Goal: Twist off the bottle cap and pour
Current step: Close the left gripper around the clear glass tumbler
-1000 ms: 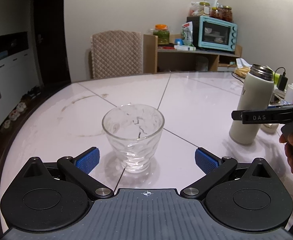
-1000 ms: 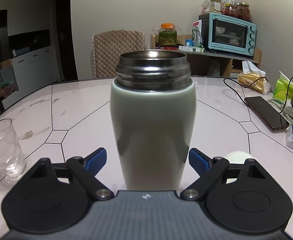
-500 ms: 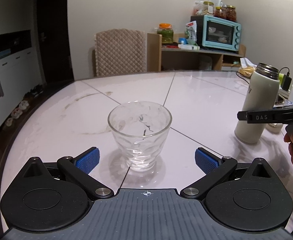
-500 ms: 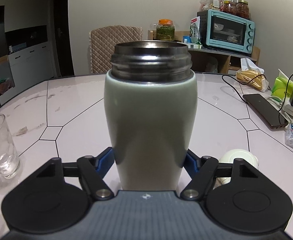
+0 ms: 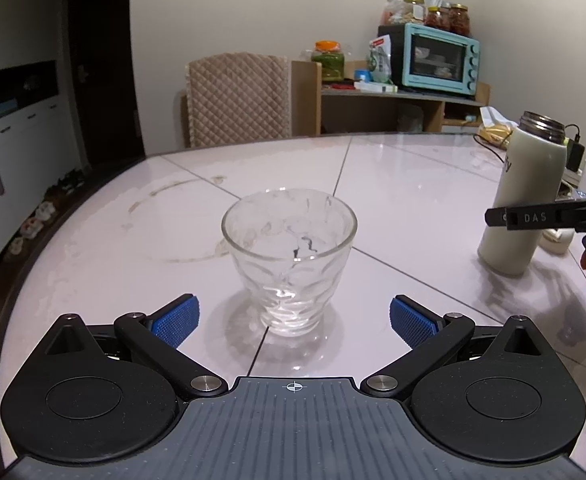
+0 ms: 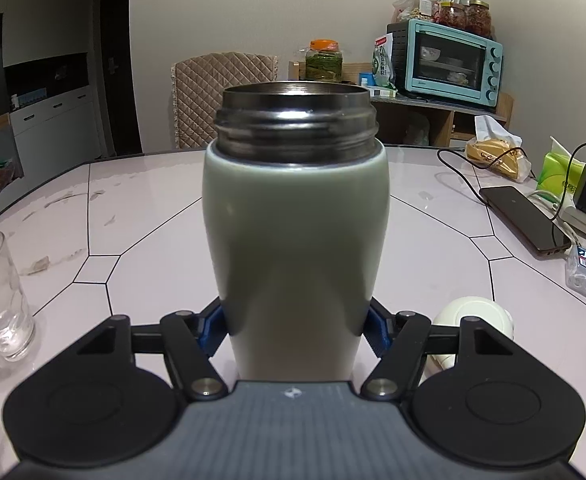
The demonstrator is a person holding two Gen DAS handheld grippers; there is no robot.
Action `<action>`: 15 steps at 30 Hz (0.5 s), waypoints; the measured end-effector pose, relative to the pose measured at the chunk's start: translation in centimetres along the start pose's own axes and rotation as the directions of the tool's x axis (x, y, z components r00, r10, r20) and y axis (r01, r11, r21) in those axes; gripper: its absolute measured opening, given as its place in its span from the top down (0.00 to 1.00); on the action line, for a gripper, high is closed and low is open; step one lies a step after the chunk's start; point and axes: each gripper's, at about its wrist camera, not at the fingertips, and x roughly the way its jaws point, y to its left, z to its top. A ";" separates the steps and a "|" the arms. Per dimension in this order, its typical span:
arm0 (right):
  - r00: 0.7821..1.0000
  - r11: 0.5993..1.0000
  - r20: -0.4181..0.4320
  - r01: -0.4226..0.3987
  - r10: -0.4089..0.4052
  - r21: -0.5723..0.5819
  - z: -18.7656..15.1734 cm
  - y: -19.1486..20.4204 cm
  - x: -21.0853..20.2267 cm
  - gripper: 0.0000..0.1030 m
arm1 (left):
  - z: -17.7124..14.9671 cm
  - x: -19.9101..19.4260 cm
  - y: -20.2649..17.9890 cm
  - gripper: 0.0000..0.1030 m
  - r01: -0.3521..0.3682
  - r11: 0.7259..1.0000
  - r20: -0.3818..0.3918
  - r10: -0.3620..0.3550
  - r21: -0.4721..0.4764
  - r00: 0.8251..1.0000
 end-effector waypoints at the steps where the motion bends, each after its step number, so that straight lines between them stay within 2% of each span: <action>1: 1.000 1.000 0.000 0.000 0.000 0.000 0.0 0.0 0.0 0.32 | -0.1 0.1 0.1 0.00 -0.001 1.000 -0.001 0.001 0.000 1.000; 15: 1.000 1.000 0.007 -0.006 0.006 -0.007 0.2 -0.2 -0.1 0.32 | -0.5 3.3 1.1 0.00 0.039 0.999 0.040 -0.040 0.036 0.998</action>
